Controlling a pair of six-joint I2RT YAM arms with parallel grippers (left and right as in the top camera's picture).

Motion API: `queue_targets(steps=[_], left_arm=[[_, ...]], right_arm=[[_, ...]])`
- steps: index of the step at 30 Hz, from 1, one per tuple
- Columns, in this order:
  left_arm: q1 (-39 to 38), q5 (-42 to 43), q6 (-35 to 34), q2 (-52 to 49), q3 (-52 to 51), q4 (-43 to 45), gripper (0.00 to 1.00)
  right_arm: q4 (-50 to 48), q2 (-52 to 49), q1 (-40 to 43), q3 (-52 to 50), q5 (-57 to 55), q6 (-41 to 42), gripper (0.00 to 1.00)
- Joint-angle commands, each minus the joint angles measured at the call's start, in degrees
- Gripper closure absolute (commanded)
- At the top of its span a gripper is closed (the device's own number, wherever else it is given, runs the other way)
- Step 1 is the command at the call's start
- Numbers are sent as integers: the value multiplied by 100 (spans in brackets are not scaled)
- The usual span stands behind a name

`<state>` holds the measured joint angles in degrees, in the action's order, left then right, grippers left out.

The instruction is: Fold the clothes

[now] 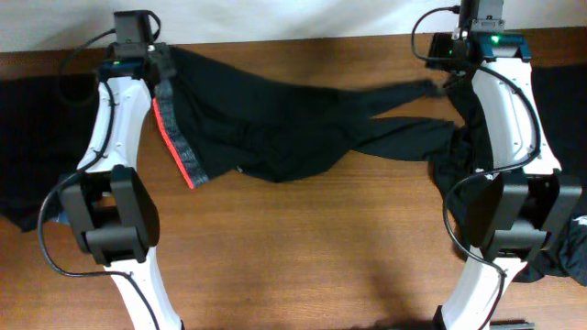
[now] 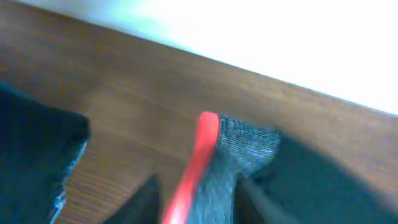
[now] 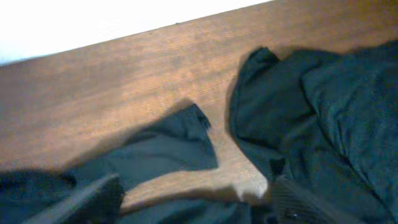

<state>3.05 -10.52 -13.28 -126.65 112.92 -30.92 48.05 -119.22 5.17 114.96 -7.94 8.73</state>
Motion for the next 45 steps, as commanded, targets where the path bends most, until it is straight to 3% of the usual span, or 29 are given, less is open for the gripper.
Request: queue_targets(steps=[1, 5, 10, 16, 20, 32, 34, 35, 37, 40, 45], left_arm=[[109, 542, -358, 24, 35, -181, 47], [96, 542, -358, 24, 35, -901, 41], [74, 1047, -356, 24, 35, -2468, 50], [70, 1228, -361, 22, -90, -4251, 50], [70, 1318, -361, 22, -518, -4527, 39], [70, 2323, -293, 22, -2092, -3285, 38], [70, 2319, -264, 22, -2118, -3244, 55], [70, 2315, -166, 22, -2118, -3239, 76], [72, 2258, -74, 24, -2118, -3307, 100], [76, 1639, -79, 39, -2111, -3628, 100], [144, -1228, -918, 162, -2050, -4682, 100]], right_arm=[[319, -74, 87, 35, -109, 162, 8], [848, -74, 85, 35, -107, -109, 7], [1954, -85, 85, 35, 2, -289, 13], [2767, -111, 85, 33, 24, -273, 10], [2861, -111, 85, 33, 24, -275, 8], [2859, -111, 85, 33, 24, -275, 8], [2852, -111, 85, 33, 22, -275, 8], [2850, -111, 85, 33, 24, -275, 8], [2852, -111, 85, 33, 24, -275, 8], [2857, -111, 85, 33, 22, -278, 8], [2885, -111, 85, 33, 46, -426, 8]])
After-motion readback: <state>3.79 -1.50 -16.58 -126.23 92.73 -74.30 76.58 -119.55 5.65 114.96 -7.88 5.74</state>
